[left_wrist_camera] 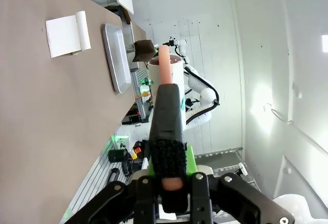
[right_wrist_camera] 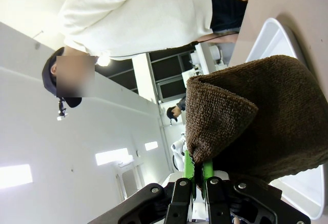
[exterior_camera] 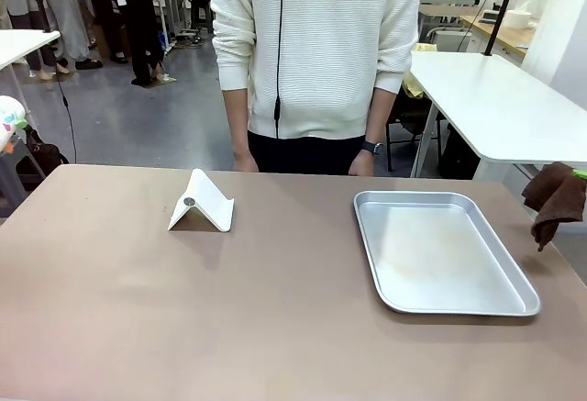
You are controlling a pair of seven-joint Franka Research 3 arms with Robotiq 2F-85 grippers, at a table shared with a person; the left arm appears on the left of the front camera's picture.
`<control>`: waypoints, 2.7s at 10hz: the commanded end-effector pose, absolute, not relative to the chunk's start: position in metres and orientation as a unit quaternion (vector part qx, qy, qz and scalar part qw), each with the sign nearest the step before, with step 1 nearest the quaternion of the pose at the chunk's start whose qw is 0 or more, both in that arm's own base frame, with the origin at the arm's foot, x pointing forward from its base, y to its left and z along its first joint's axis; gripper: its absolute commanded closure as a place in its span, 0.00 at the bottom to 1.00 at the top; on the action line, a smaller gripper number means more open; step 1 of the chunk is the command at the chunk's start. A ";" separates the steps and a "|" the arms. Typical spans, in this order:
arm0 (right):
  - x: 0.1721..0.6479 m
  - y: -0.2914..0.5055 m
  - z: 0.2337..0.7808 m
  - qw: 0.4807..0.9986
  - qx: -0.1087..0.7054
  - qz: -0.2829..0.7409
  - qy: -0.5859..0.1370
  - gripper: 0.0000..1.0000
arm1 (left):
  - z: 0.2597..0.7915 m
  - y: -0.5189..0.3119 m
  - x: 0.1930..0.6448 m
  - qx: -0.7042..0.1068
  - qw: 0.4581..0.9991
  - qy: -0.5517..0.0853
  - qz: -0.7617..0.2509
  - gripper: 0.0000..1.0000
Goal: Clean the surface of the table.
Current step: Clean the area not pointed to by the person, then return the Lint Roller and towel to their original positions.
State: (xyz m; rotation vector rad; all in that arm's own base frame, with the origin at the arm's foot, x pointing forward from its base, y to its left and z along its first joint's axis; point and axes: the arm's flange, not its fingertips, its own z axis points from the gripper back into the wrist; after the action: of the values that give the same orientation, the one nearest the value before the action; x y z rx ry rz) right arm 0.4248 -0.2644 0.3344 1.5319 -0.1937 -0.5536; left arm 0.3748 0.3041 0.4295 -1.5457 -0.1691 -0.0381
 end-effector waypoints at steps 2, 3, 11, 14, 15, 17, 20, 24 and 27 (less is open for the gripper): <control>0.422 -0.264 0.340 0.684 0.684 -0.240 -0.083 0.93 | 0.443 0.318 0.370 -0.703 0.706 -0.081 -0.023 0.78; 0.422 -0.264 0.340 0.684 0.684 -0.240 -0.083 0.93 | 0.443 0.318 0.370 -0.703 0.706 -0.081 -0.023 0.78; 0.422 -0.264 0.340 0.684 0.684 -0.240 -0.083 0.93 | 0.443 0.318 0.370 -0.703 0.706 -0.081 -0.023 0.78; 0.422 -0.264 0.340 0.684 0.684 -0.240 -0.083 0.93 | 0.443 0.318 0.370 -0.703 0.706 -0.081 -0.023 0.78; 0.422 -0.264 0.340 0.684 0.684 -0.240 -0.083 0.93 | 0.443 0.318 0.370 -0.703 0.706 -0.081 -0.023 0.78; 0.422 -0.264 0.340 0.684 0.684 -0.240 -0.083 0.93 | 0.443 0.318 0.370 -0.703 0.706 -0.081 -0.023 0.78; 0.422 -0.264 0.340 0.684 0.684 -0.240 -0.083 0.93 | 0.443 0.318 0.370 -0.703 0.706 -0.081 -0.023 0.78; 0.423 -0.230 0.358 0.669 0.697 -0.237 -0.104 0.93 | 0.446 0.266 0.378 -0.672 0.734 -0.096 -0.012 0.78; 0.411 -0.134 0.402 0.678 0.701 -0.197 -0.107 0.93 | 0.469 0.166 0.374 -0.613 0.764 -0.200 0.030 0.78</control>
State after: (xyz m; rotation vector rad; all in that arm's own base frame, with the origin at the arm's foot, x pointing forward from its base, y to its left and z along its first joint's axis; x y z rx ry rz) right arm 0.4195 -0.1717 0.3838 1.5806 -0.2104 -0.4338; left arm 0.3834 0.2103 0.4623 -1.4066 -0.3680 0.0179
